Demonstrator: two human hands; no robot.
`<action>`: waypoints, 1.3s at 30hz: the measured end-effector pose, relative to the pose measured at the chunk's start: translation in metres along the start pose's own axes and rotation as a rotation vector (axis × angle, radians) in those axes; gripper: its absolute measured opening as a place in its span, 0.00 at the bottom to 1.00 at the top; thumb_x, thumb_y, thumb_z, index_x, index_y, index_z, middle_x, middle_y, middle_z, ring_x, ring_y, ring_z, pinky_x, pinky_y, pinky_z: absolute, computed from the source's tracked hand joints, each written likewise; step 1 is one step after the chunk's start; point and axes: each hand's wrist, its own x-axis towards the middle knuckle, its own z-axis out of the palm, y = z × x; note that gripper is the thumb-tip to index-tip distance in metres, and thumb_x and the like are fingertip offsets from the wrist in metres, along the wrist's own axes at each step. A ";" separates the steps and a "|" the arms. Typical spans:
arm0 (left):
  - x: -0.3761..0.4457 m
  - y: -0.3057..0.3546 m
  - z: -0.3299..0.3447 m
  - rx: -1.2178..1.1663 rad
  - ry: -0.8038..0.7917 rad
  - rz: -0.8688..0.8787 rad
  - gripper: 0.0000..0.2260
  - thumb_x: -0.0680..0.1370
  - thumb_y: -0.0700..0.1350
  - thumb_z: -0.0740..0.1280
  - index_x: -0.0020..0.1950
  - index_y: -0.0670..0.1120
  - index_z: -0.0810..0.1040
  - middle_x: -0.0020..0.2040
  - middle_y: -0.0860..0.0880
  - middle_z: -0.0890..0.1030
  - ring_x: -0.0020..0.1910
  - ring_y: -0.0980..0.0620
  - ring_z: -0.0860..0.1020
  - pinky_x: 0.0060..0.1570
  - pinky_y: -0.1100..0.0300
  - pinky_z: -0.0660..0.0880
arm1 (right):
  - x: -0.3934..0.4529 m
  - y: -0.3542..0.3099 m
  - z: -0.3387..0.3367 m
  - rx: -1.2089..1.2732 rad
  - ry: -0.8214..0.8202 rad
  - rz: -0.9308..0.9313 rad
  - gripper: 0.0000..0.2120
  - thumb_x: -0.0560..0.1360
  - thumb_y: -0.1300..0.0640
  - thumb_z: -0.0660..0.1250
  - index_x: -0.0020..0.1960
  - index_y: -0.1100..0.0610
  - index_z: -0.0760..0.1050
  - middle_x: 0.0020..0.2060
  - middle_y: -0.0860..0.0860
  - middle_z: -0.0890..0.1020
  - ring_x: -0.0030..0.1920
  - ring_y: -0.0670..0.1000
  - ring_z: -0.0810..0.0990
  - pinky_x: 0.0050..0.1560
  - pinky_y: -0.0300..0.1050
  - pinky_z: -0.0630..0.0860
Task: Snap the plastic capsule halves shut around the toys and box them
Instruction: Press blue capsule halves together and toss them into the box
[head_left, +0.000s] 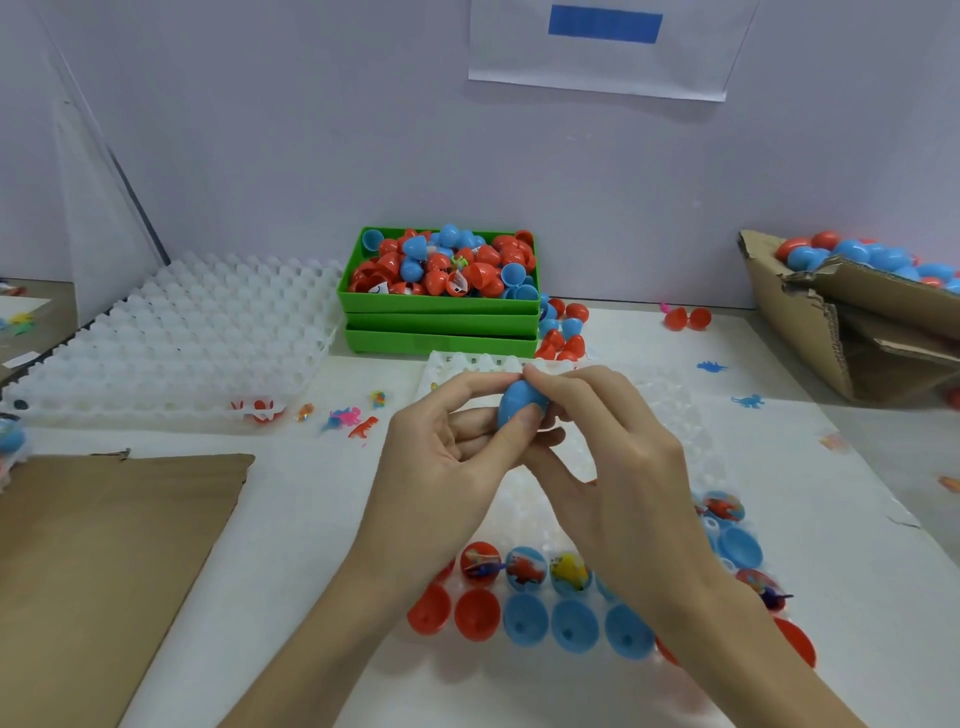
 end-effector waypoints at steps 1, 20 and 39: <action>0.001 0.002 -0.002 -0.028 -0.022 -0.033 0.12 0.81 0.40 0.70 0.64 0.44 0.81 0.50 0.46 0.89 0.51 0.48 0.88 0.53 0.59 0.83 | 0.000 0.001 0.000 -0.002 -0.002 0.000 0.21 0.74 0.64 0.78 0.66 0.65 0.79 0.53 0.56 0.82 0.52 0.55 0.82 0.57 0.38 0.78; 0.010 -0.002 -0.014 -0.075 -0.035 -0.156 0.15 0.78 0.48 0.72 0.63 0.45 0.80 0.52 0.46 0.88 0.53 0.47 0.87 0.59 0.57 0.81 | 0.004 0.003 -0.002 0.094 -0.124 0.043 0.23 0.76 0.61 0.76 0.70 0.59 0.78 0.60 0.51 0.81 0.58 0.50 0.80 0.61 0.40 0.78; 0.010 -0.003 -0.012 -0.013 -0.108 -0.138 0.09 0.82 0.41 0.69 0.62 0.42 0.78 0.55 0.45 0.88 0.53 0.47 0.87 0.57 0.62 0.81 | 0.012 0.008 -0.013 0.659 -0.080 0.602 0.07 0.80 0.59 0.70 0.56 0.51 0.84 0.48 0.44 0.88 0.52 0.45 0.86 0.51 0.35 0.81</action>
